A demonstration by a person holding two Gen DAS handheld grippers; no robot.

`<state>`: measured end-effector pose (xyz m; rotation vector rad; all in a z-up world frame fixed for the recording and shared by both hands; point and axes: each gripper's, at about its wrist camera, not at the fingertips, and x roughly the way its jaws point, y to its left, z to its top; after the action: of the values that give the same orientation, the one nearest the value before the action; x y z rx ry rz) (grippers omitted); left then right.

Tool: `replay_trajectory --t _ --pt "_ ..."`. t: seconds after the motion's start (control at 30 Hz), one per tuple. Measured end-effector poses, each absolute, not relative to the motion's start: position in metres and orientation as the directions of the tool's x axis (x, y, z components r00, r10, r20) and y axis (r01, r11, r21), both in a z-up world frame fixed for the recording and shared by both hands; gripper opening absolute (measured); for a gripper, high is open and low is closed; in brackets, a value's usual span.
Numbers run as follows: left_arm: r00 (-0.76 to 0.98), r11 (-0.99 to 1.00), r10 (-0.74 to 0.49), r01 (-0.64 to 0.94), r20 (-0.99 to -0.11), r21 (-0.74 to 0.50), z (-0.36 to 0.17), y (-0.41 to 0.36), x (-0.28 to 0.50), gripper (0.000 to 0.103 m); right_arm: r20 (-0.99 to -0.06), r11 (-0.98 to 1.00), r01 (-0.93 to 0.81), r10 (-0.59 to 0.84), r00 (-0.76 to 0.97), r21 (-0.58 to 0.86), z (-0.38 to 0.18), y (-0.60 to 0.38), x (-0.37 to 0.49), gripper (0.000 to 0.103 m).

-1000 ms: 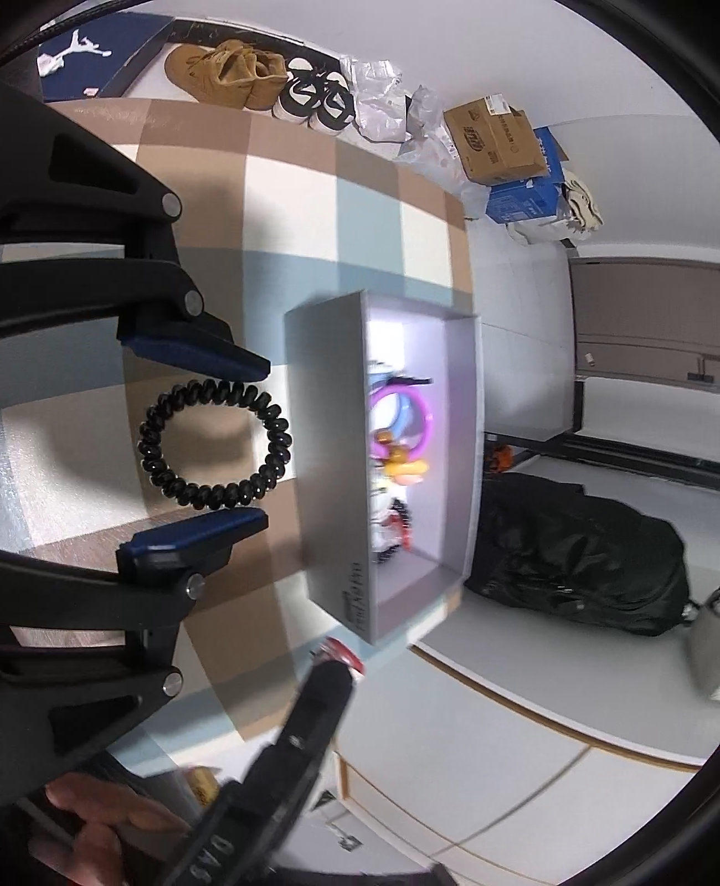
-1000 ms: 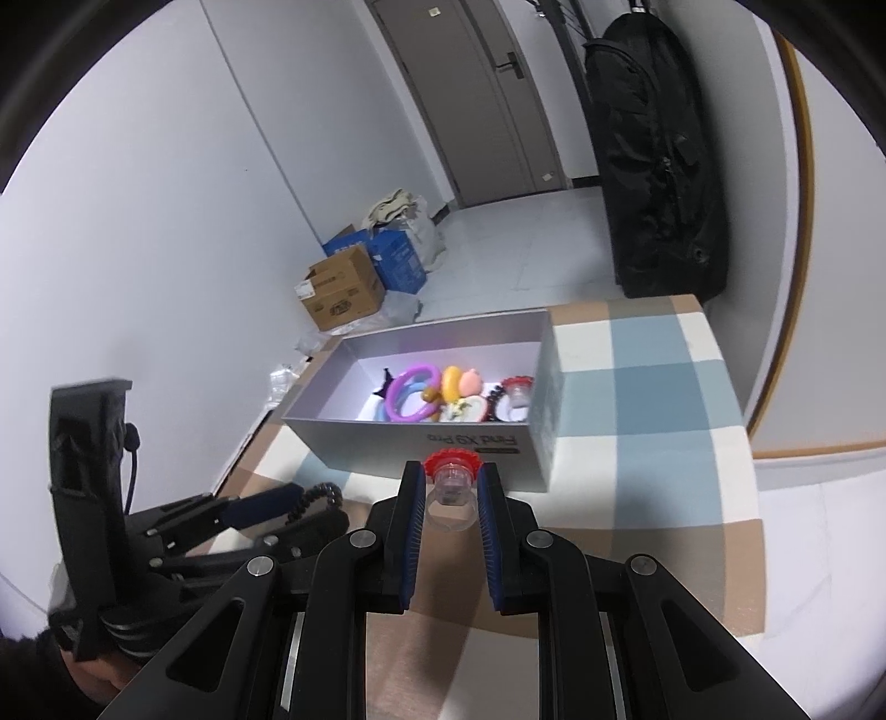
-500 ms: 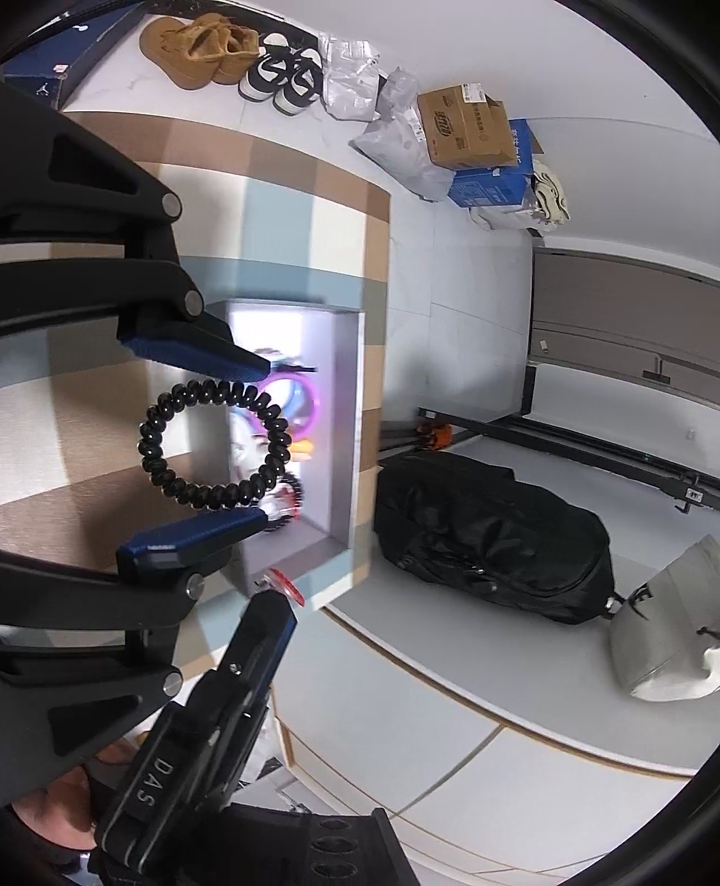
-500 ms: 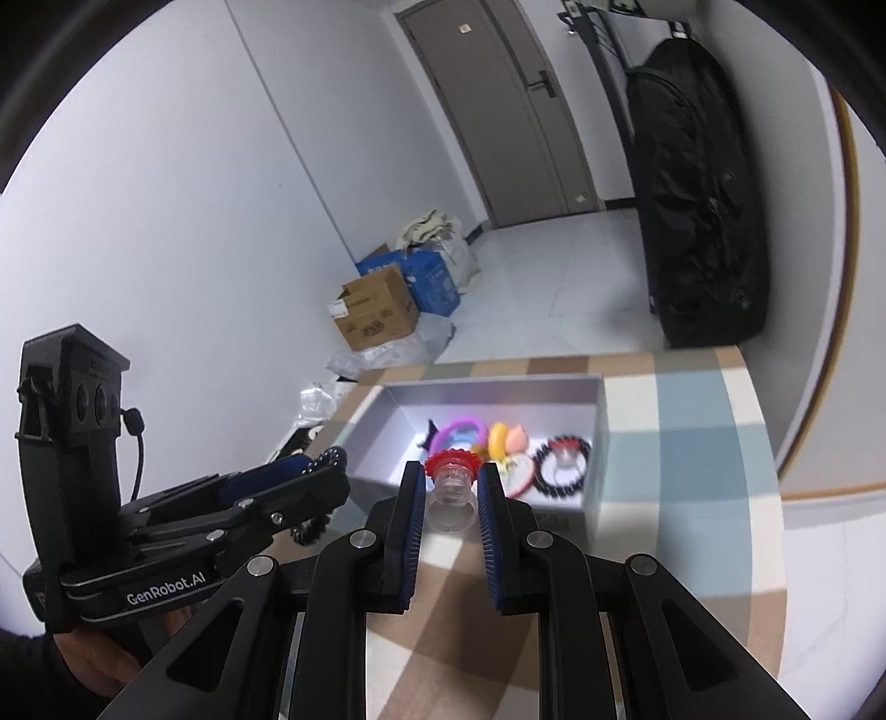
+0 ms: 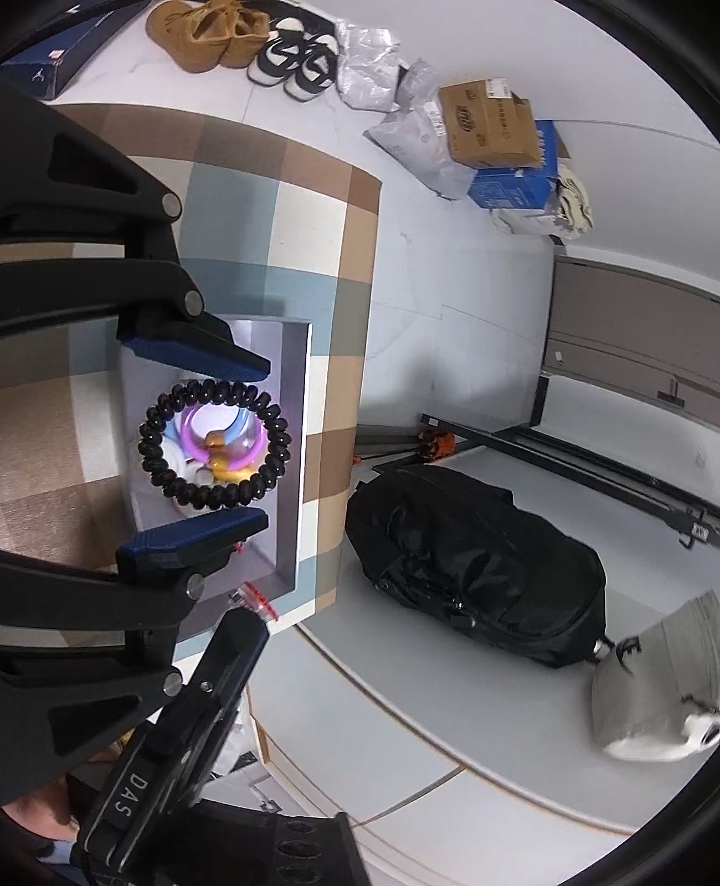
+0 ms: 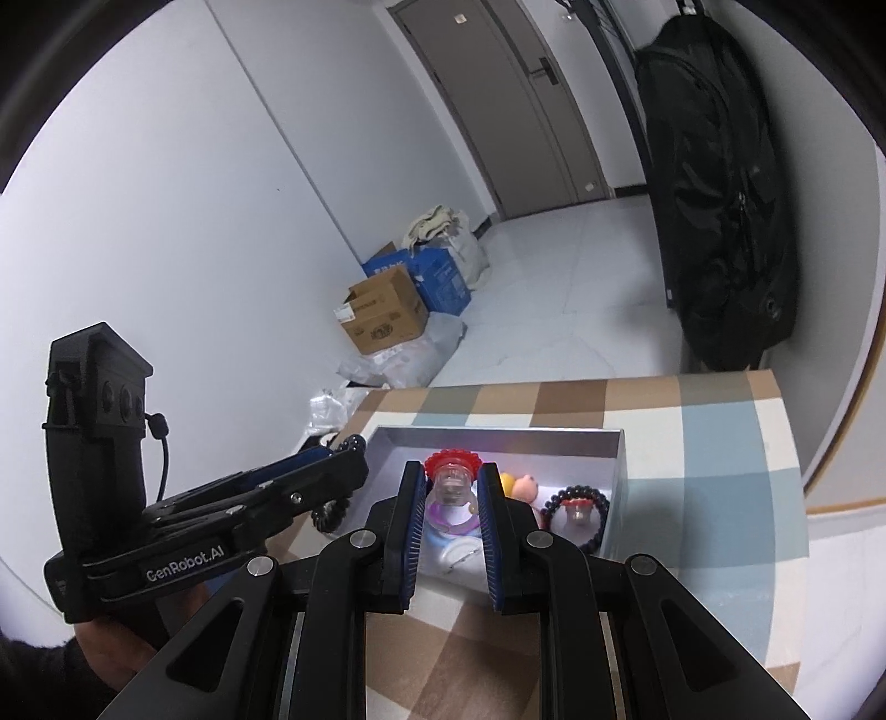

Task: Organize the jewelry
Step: 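Lower both held items into the silver box and open both grippers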

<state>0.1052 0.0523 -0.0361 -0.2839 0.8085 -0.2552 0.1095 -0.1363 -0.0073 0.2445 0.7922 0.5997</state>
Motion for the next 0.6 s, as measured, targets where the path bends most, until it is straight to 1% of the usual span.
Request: replay_trajectory --t 0.3,0.4,0.6 --pt "0.635 0.926 -0.334 0.083 -0.697 -0.368 -0.044 0.059 0.115 0.041 -0.62 0.8 -0.352 0.6 0.506 0.486 -0.022 -0.143 0.126 0.018" --pt "0.622 0.93 -0.325 0.075 -0.712 -0.359 -0.048 0.059 0.119 0.041 -0.629 0.799 -0.351 0.601 0.493 0.488 -0.025 -0.14 0.129 0.018" --pt "0.625 0.932 -0.324 0.08 -0.711 -0.355 -0.045 0.057 0.121 0.041 -0.63 0.801 -0.334 0.598 0.495 0.498 -0.025 -0.141 0.132 0.018"
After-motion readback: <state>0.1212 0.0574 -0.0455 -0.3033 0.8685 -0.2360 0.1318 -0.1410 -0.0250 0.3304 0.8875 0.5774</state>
